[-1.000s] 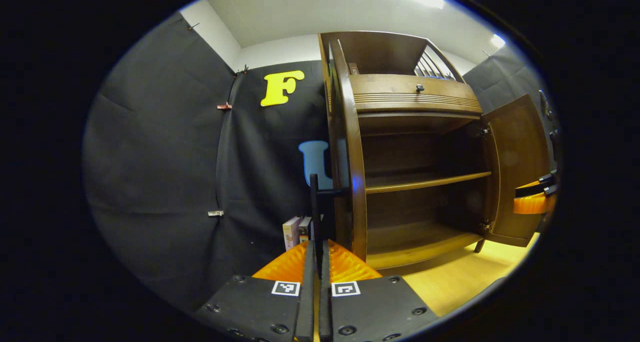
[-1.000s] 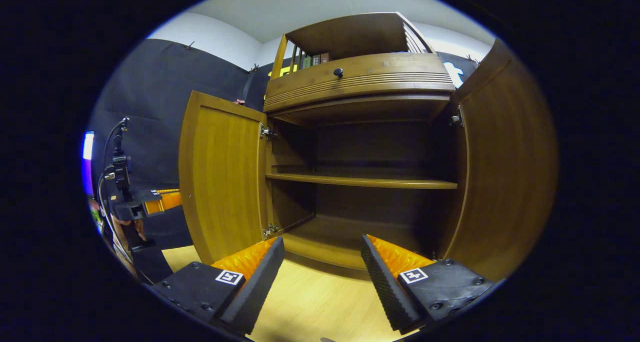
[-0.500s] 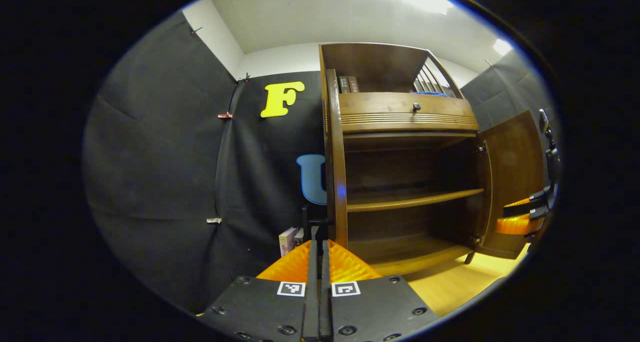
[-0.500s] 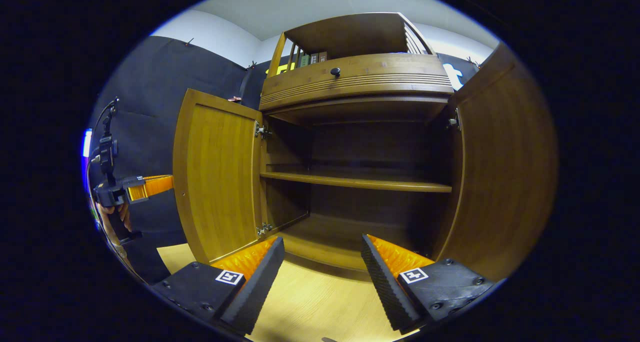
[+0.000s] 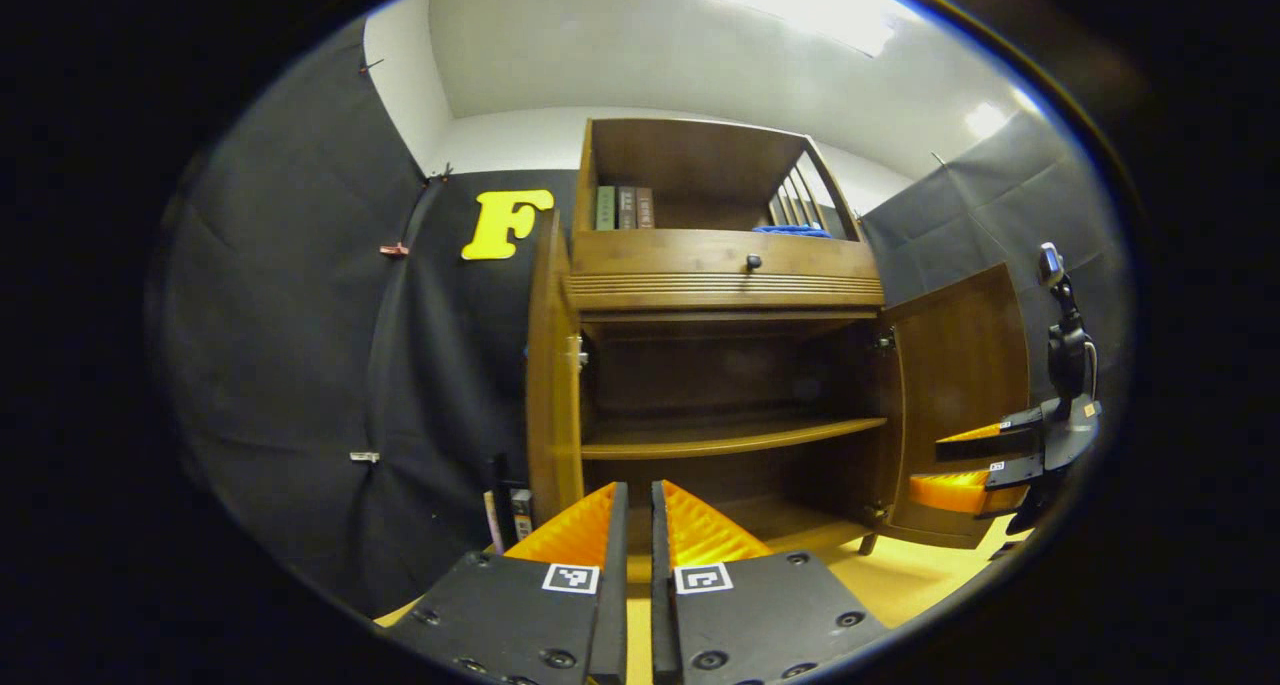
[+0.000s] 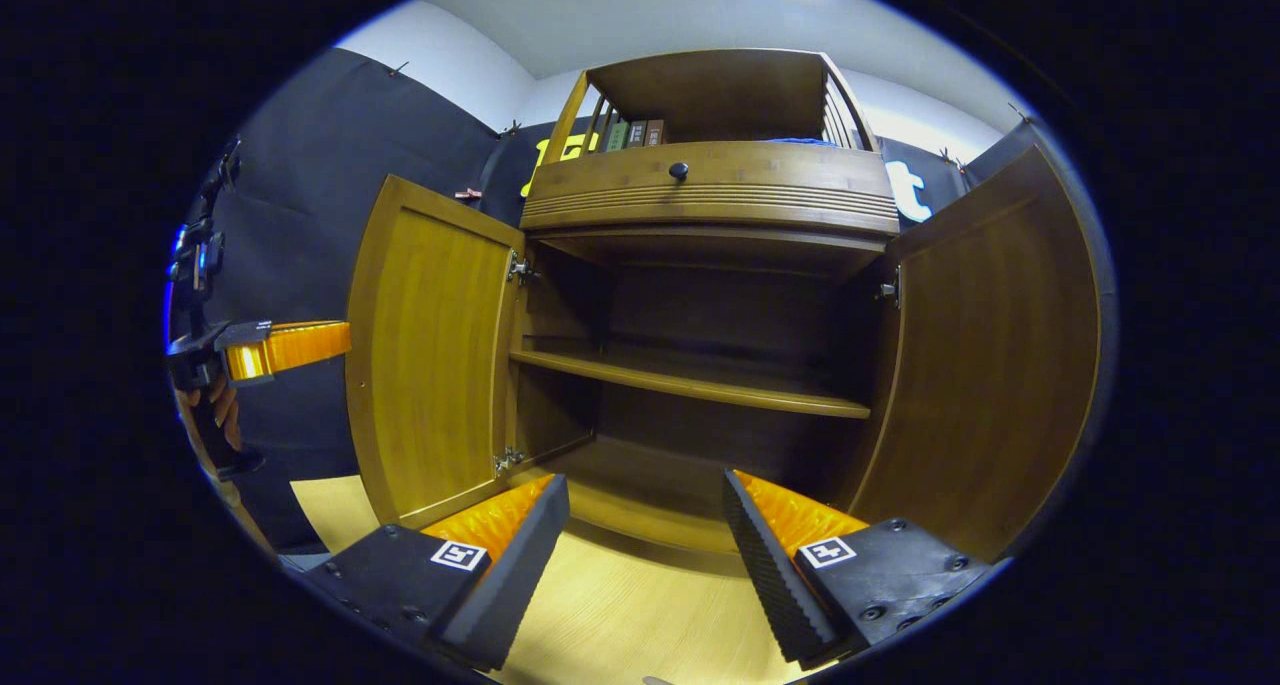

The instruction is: Open the right door of the double-door shoe cabinet with the right hand, and open the left door with the left hand.

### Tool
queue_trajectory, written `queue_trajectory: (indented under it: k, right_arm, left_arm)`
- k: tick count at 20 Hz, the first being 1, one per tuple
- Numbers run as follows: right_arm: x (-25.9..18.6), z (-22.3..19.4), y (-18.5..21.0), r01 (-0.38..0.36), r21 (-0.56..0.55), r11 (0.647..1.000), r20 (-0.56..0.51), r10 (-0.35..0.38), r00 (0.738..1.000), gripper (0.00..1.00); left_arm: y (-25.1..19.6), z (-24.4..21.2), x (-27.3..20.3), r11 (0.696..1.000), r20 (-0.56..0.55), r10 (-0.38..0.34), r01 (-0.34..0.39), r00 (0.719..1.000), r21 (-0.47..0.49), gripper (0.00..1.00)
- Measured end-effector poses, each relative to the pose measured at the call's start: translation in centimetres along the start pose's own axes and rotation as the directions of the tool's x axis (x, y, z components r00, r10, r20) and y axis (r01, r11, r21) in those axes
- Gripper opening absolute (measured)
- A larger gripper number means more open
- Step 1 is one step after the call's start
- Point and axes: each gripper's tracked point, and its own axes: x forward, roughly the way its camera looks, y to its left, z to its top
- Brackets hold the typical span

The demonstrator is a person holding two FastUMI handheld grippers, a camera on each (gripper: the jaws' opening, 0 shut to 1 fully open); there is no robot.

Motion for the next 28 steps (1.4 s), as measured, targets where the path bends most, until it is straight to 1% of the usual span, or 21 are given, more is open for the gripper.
queue_trajectory:
  k: [1,3,5,7,8,9,10,11,12,13,15,17,19,20,25,27,28]
  right_arm:
    - [-0.1,0.1,0.2,-0.003,0.008,1.000,-0.001,0.003,1.000,0.97]
    - [-0.5,0.5,0.4,-0.002,0.022,1.000,0.000,0.002,1.000,0.98]
    - [-0.8,1.1,0.3,0.010,0.021,1.000,0.010,-0.011,1.000,0.96]
    - [-1.2,1.4,0.1,0.027,0.005,1.000,0.021,-0.027,0.999,0.97]
    - [-2.1,1.2,-0.2,0.035,-0.004,0.999,0.026,-0.035,0.999,0.97]
    - [-2.9,1.1,-0.3,0.041,-0.012,0.999,0.029,-0.040,0.999,0.95]
    - [-3.4,1.0,-0.3,0.043,-0.017,0.999,0.031,-0.043,0.999,0.95]
    - [-3.6,1.0,-0.1,0.042,-0.018,0.999,0.032,-0.041,0.999,0.99]
    - [-3.6,1.1,0.0,0.038,-0.017,0.999,0.031,-0.037,0.999,0.99]
    - [-3.6,1.1,0.1,0.034,-0.016,0.999,0.030,-0.034,0.999,0.99]
    - [-3.4,1.3,0.2,0.031,-0.017,0.999,0.029,-0.031,0.999,0.99]
    - [-3.4,1.1,0.3,0.028,-0.017,0.999,0.024,-0.028,0.999,0.97]
    - [-3.4,1.0,0.3,0.025,-0.016,1.000,0.020,-0.025,0.999,0.97]
    - [-3.5,1.2,0.3,0.025,-0.014,1.000,0.023,-0.025,0.999,0.97]
    - [-3.8,1.7,0.0,0.037,-0.001,0.999,0.045,-0.037,0.998,0.97]
    - [-3.9,1.9,-0.3,0.048,0.000,0.999,0.054,-0.048,0.997,0.97]
    - [-3.9,1.9,-0.4,0.051,0.002,0.999,0.056,-0.051,0.997,0.97]
  left_arm:
    - [-1.1,-0.6,0.6,0.999,-0.016,-0.030,0.030,0.999,-0.019,0.13]
    - [-2.9,-1.7,1.8,0.996,-0.049,-0.076,0.074,0.996,-0.040,0.14]
    - [-3.7,-2.1,2.8,0.996,-0.062,-0.088,0.087,0.994,-0.021,0.39]
    - [-4.6,-2.5,3.3,0.995,-0.066,-0.098,0.098,0.993,-0.016,0.64]
    - [-5.0,-2.5,3.4,0.994,-0.064,-0.104,0.103,0.993,-0.021,0.76]
    - [-5.1,-2.5,3.6,0.995,-0.061,-0.100,0.099,0.993,-0.025,0.81]
    - [-4.8,-2.4,3.6,0.996,-0.057,-0.089,0.088,0.994,-0.024,0.87]
    - [-4.6,-2.4,3.7,0.997,-0.056,-0.075,0.075,0.996,-0.017,0.94]
    - [-4.3,-2.4,3.7,0.998,-0.053,-0.057,0.057,0.997,-0.004,0.97]
    - [-4.2,-2.4,3.8,0.999,-0.052,-0.048,0.049,0.997,0.006,0.96]
    - [-4.6,-2.4,3.6,0.998,-0.046,-0.057,0.058,0.997,0.016,0.97]
    - [-5.0,-2.4,3.5,0.997,-0.043,-0.074,0.075,0.996,0.011,0.94]
    - [-4.9,-2.3,3.5,0.997,-0.042,-0.075,0.076,0.996,0.012,0.98]
    - [-4.9,-2.3,3.5,0.997,-0.041,-0.072,0.073,0.997,0.012,0.95]
    - [-5.0,-2.5,3.6,0.997,-0.043,-0.073,0.074,0.996,0.007,0.95]
    - [-5.2,-2.6,3.8,0.997,-0.046,-0.074,0.075,0.996,0.006,0.98]
    - [-5.2,-2.6,3.8,0.997,-0.046,-0.075,0.075,0.996,0.005,0.96]
